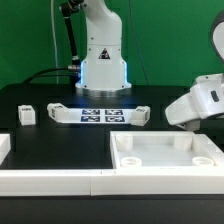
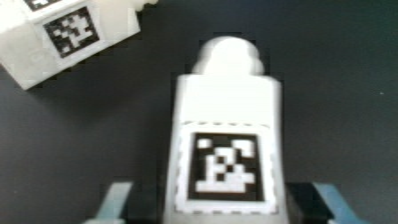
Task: Assemble square table
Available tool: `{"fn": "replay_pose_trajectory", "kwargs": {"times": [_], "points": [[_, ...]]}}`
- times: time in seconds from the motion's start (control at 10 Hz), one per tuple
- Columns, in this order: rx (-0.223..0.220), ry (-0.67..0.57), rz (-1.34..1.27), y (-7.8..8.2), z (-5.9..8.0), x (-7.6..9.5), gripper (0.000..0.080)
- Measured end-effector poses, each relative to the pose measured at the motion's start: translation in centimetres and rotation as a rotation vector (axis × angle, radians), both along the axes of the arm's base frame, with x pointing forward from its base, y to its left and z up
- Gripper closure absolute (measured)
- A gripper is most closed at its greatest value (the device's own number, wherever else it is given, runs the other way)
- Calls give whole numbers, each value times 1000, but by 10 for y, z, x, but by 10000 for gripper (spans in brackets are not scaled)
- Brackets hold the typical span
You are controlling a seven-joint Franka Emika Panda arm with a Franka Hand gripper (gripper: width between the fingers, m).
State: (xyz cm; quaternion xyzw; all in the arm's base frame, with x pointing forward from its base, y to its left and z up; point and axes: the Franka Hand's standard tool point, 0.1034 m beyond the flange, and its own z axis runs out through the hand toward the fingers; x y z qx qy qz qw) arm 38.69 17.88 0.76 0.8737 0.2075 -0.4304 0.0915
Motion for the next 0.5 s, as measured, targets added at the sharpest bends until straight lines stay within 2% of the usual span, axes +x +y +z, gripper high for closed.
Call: {"fn": "replay_pose_trajectory", "kwargs": {"times": [0.1, 0.5], "points": [[0, 0, 0, 0, 0, 0, 509], [0, 0, 0, 0, 0, 0, 509]]}}
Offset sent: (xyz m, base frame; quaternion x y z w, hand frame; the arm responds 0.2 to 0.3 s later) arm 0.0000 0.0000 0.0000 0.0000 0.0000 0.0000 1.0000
